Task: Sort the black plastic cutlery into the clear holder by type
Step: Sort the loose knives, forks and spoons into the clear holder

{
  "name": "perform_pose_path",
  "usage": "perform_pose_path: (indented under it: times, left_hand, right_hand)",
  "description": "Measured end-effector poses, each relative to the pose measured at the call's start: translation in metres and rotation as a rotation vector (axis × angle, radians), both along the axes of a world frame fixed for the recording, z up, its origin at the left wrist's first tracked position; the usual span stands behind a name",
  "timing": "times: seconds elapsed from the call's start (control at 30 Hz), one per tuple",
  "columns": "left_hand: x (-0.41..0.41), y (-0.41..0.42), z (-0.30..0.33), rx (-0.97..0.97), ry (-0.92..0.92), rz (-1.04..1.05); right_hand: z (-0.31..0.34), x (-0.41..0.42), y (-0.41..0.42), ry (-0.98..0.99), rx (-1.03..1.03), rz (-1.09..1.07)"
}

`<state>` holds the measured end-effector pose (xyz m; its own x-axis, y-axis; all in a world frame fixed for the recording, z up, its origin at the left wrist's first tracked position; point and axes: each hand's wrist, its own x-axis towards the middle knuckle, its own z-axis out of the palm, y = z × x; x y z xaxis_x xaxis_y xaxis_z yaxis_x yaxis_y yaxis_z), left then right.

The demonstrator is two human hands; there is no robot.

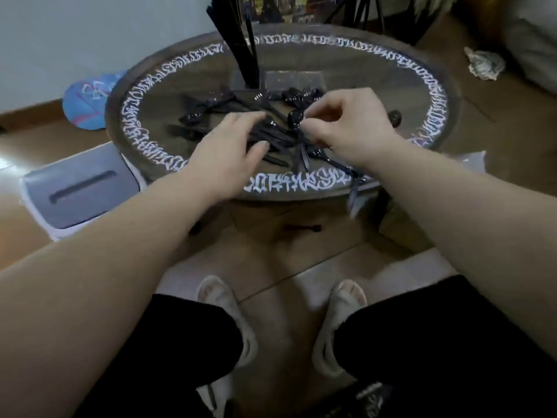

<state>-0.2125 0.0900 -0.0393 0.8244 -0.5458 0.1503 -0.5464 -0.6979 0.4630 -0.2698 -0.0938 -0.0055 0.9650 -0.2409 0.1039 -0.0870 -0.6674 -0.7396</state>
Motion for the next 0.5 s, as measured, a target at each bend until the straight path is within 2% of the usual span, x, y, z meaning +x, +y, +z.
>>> perform_pose_path:
  times: [0.13, 0.23, 0.37, 0.5]
  left_hand:
    - [-0.065, 0.007, -0.023, 0.000, 0.044, -0.037]
    - [-0.093, 0.007, -0.055, 0.101, 0.145, -0.080]
    - [-0.096, -0.003, -0.111, 0.255, 0.271, -0.125]
    - [-0.079, -0.021, -0.177, 0.350, 0.381, -0.154]
  right_hand:
    - [-0.013, -0.076, 0.009, 0.064, -0.008, 0.027]
    - [-0.044, -0.105, 0.010, 0.259, -0.115, 0.143]
    - [-0.113, -0.106, 0.006, 0.561, -0.349, 0.301]
    - [-0.205, -0.081, -0.012, 0.766, -0.358, 0.357]
